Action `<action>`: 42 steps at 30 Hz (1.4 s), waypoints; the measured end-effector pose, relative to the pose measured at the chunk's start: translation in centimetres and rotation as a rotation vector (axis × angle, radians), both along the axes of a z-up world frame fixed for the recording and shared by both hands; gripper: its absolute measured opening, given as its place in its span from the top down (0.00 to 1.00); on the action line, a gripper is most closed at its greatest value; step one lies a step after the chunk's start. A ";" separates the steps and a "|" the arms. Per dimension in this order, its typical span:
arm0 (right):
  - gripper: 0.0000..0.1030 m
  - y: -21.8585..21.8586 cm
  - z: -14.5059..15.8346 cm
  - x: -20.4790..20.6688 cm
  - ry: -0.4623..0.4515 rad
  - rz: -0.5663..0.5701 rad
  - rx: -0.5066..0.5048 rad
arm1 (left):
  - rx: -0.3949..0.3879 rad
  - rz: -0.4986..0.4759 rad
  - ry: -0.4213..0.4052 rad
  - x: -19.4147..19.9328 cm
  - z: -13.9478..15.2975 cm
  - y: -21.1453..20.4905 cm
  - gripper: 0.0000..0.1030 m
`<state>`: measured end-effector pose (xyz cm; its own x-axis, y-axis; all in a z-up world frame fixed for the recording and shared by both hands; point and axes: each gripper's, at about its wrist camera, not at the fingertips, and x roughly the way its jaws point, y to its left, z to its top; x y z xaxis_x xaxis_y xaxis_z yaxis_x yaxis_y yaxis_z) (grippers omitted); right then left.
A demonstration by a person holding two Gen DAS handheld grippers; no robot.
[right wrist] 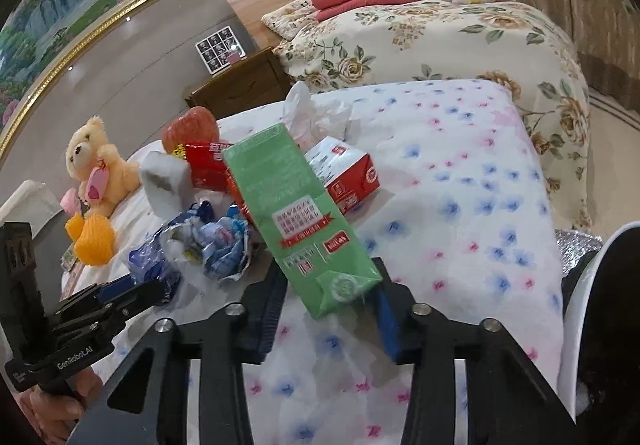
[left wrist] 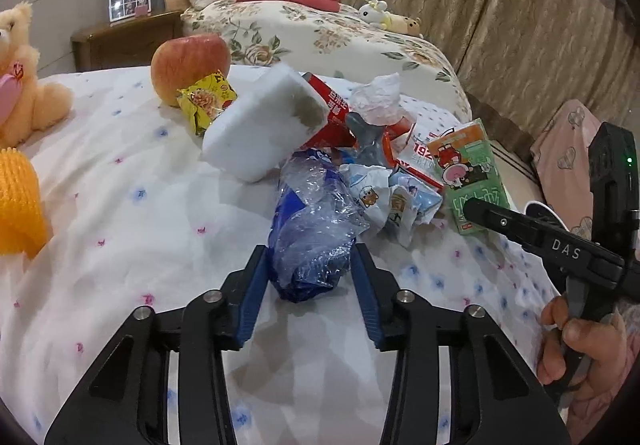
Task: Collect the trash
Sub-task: 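Grasp the blue plastic bag with the left gripper while the right grasps the green juice carton, then carry the bag and carton over the bin and release both into it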
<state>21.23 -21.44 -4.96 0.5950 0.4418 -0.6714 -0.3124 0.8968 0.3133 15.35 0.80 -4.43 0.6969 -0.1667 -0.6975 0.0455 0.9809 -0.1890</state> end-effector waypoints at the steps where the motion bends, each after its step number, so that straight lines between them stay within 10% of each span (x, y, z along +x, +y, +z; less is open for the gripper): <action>1: 0.63 -0.1 0.0 -0.2 0.000 -0.005 0.000 | -0.006 0.003 -0.004 -0.4 0.0 0.1 0.64; 42: 0.65 -11.9 0.9 -11.5 -0.001 -0.327 0.073 | -0.042 -0.310 -0.116 -6.4 2.6 -11.7 0.65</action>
